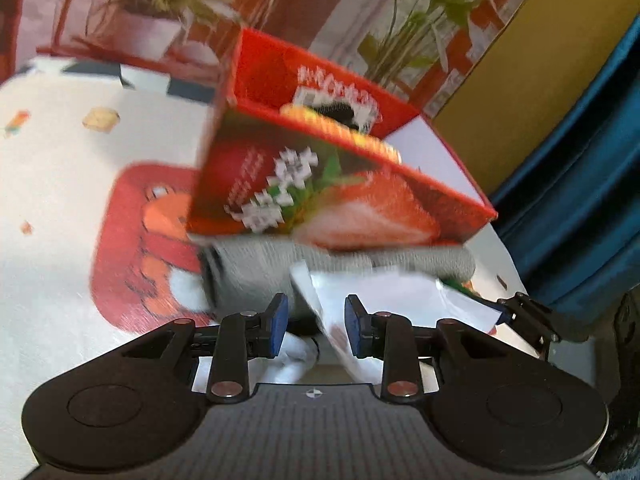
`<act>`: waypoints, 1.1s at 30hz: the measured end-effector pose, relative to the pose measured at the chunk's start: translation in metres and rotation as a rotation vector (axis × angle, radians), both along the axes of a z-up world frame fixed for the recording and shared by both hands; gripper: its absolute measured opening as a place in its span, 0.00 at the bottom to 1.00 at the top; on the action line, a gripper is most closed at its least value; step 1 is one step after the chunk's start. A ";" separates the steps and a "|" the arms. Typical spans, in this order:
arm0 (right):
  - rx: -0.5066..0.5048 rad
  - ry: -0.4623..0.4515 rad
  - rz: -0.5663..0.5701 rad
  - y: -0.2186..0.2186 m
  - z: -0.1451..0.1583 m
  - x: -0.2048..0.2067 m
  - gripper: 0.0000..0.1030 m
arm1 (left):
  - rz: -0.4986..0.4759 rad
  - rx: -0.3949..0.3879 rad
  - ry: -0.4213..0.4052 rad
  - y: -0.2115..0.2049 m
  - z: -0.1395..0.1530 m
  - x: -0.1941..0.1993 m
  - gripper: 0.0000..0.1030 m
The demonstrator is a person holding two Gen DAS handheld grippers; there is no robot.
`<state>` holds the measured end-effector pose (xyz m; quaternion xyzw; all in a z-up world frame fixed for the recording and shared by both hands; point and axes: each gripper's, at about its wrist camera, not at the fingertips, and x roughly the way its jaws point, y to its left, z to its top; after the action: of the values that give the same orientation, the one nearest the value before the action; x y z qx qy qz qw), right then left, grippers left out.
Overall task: Organize soft objects
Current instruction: 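Lift the cable bag with the left tool up over the red box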
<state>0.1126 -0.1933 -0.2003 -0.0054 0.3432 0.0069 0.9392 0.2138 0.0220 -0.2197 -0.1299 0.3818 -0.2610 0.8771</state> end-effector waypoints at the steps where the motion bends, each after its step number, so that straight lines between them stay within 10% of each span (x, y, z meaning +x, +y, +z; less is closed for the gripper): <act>1: -0.002 -0.005 -0.010 -0.003 0.003 0.002 0.66 | 0.008 0.004 -0.015 0.003 0.003 0.000 0.38; 33: 0.123 -0.036 -0.110 -0.042 -0.015 0.046 0.57 | -0.150 0.041 -0.134 -0.049 -0.002 0.031 0.51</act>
<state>0.1586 -0.2353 -0.2149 0.0712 0.3251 -0.0237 0.9427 0.2449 -0.0275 -0.2214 -0.0653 0.3364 -0.3261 0.8811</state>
